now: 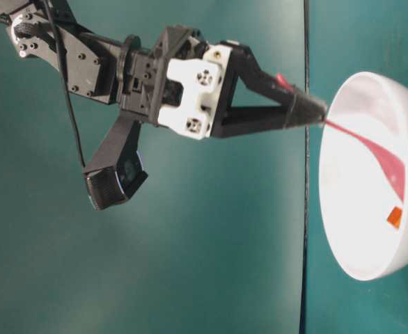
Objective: Grip the spoon and scoop the red block from the bowl with right arm.
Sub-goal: 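Lower the spoon into the white bowl and push it under the red cube, then raise the spoon carrying the red cube up out of the bowl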
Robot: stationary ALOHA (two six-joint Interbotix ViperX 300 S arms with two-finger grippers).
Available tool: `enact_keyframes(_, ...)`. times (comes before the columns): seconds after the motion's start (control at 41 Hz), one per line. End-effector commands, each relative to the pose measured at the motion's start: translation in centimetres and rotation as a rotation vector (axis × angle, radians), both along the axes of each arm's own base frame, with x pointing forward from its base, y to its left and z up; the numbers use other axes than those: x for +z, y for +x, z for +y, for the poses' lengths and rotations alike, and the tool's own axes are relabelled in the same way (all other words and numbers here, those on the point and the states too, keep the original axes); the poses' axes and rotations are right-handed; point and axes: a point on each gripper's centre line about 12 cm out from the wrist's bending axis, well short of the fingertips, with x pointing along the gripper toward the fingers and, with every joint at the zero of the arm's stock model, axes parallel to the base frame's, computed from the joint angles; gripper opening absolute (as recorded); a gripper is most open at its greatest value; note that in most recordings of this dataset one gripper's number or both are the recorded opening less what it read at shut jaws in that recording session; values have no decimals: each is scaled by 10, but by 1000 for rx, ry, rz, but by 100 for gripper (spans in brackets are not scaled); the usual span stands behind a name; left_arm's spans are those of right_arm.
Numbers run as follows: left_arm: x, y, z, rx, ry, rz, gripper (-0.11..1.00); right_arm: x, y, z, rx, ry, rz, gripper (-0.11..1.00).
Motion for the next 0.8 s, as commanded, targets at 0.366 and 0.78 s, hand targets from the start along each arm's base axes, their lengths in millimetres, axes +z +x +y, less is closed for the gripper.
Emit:
enact_keyframes(0.366,9,2,0,-2,3,-21,1,17,12,3,-22,-35,-147,24)
enact_keyframes(0.78,10,2,0,-2,3,-23,1,13,-18,24,-27,-72,-282,24)
